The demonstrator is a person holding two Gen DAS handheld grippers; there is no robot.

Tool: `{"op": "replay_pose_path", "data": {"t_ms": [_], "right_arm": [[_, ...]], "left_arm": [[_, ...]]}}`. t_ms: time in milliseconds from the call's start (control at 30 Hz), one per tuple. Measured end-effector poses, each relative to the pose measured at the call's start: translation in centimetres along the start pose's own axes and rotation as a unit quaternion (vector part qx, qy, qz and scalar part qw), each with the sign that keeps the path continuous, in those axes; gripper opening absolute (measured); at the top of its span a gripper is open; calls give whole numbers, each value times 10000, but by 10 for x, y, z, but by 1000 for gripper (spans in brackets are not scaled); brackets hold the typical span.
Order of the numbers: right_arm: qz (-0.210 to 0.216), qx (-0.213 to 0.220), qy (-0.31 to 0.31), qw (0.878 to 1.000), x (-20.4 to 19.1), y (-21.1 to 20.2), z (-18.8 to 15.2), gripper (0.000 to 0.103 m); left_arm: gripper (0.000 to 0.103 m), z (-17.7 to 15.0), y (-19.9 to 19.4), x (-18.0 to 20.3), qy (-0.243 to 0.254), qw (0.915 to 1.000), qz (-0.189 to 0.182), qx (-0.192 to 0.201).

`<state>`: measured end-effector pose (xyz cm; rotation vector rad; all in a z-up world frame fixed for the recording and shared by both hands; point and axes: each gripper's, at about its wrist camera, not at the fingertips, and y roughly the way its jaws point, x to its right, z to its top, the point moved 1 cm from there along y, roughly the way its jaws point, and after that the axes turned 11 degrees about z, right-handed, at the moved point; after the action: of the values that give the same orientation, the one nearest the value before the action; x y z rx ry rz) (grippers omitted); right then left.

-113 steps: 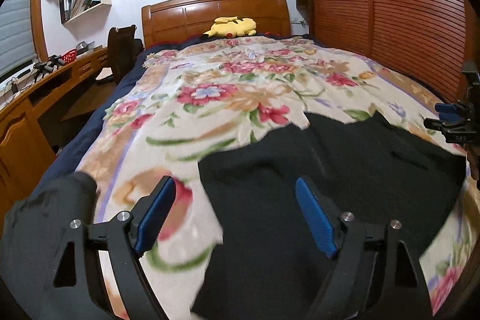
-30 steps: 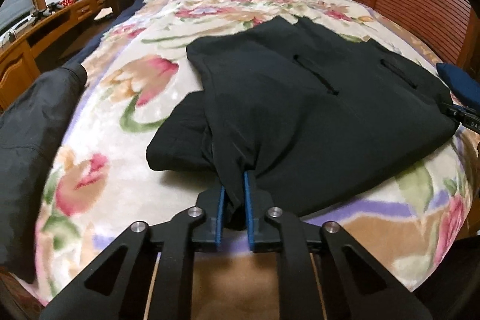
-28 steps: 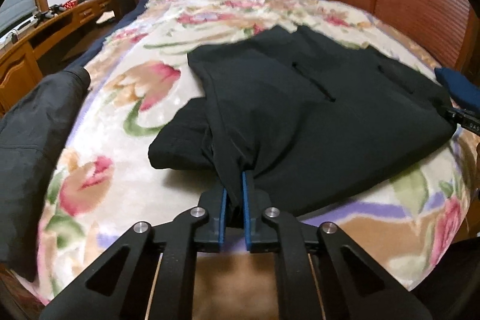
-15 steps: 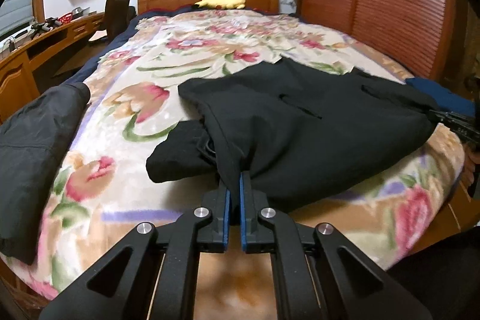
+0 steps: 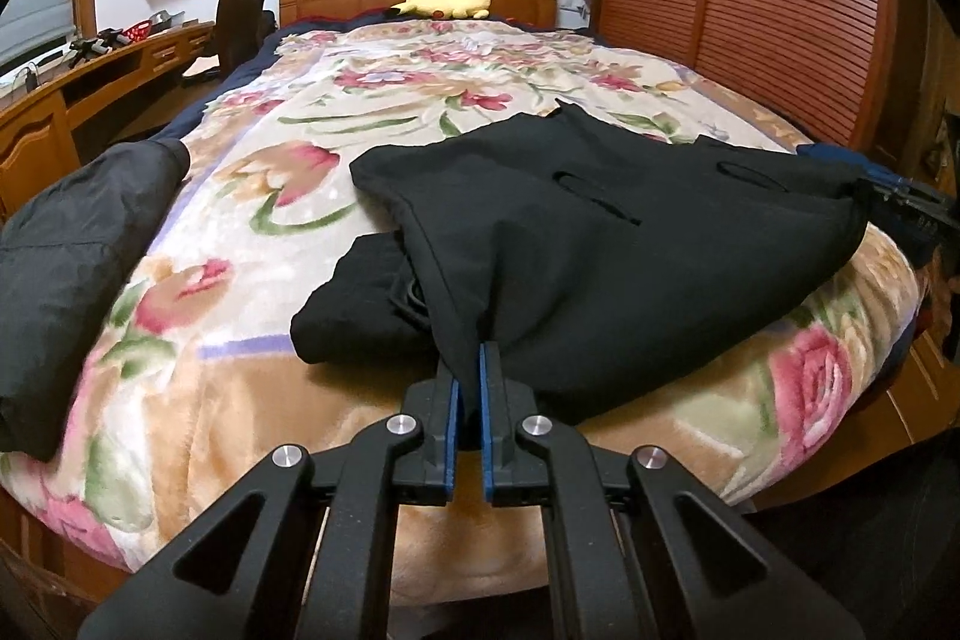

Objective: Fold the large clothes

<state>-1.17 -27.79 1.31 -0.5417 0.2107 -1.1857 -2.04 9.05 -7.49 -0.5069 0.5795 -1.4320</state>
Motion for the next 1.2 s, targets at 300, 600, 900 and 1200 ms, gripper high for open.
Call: {"op": "replay_pose_path", "data": {"t_ms": [300, 600, 900, 1200], "right_arm": [[358, 341, 66, 9988, -18, 4, -2, 71], [1098, 2, -48, 9939, -61, 60, 6, 71], [1349, -868, -304, 9866, -79, 122, 4, 71], [1311, -769, -412, 9875, -77, 134, 6, 71]], "left_arm": [[22, -8, -3, -7, -239, 9997, 77, -78], [47, -20, -2, -19, -512, 9985, -36, -165], [81, -24, -11, -28, -669, 9978, 14, -36], [81, -21, -6, -31, -842, 9964, 35, -90]]}}
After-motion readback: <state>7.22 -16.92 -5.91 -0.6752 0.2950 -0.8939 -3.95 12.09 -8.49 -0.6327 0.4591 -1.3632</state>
